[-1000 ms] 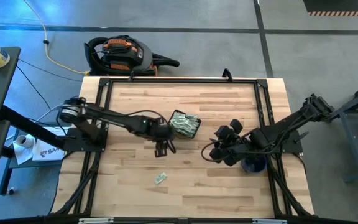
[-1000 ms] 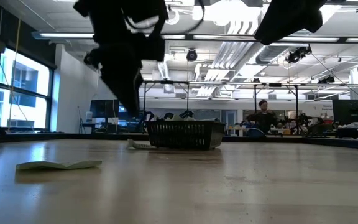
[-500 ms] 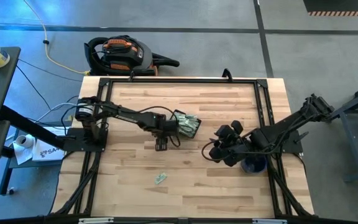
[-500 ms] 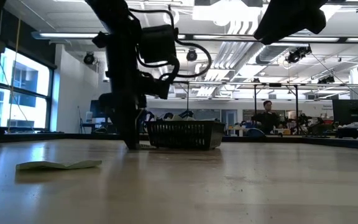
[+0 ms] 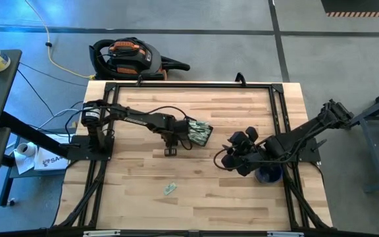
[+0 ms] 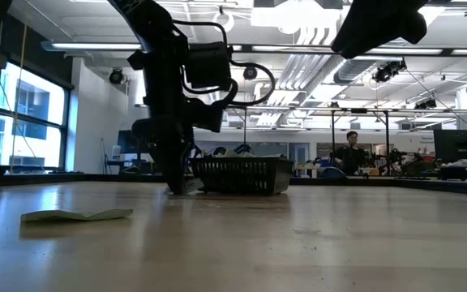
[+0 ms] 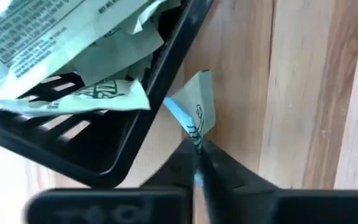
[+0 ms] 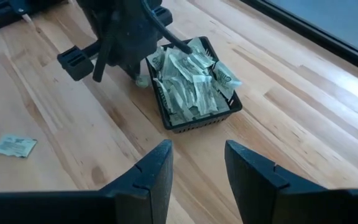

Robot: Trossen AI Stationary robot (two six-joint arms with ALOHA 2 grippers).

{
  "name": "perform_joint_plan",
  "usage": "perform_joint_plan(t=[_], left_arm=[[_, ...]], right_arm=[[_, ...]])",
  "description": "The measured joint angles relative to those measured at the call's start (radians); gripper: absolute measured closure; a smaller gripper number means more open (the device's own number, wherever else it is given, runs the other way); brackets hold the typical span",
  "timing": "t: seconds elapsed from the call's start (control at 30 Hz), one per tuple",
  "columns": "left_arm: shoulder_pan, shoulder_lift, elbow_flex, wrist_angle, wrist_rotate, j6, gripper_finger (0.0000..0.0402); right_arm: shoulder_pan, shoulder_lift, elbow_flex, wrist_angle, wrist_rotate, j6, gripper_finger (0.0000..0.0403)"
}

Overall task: Pick and place Stevia / Truvia into bins
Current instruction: Put the stevia packet into the black bin

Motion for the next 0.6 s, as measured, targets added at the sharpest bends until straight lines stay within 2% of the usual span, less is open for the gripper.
perform_joint_plan(t=[0.1,0.17,0.33,0.47,0.6], left_arm=[[0.0,-0.022,-0.002,-0.047,0.019,0.0,0.0378],[-0.002,-0.053,-0.011,-0.134,0.059,-0.002,0.0378],[-0.003,-0.216,0.004,-0.22,0.108,-0.013,0.0368],[-0.001,-0.308,0.05,-0.144,0.058,0.029,0.0377],[0.008,-0.282,0.086,-0.005,0.01,0.164,0.0377]], right_arm=[[0.0,0.0,0.0,-0.004,0.001,0.0,0.0265],[0.0,0.0,0.0,-0.008,0.004,0.0,0.0265],[0.0,0.0,0.0,-0.021,0.018,0.0,0.0265],[0.0,0.0,0.0,-0.03,0.026,-0.001,0.0265],[-0.004,0.0,0.0,-0.031,0.041,-0.001,0.0265]])
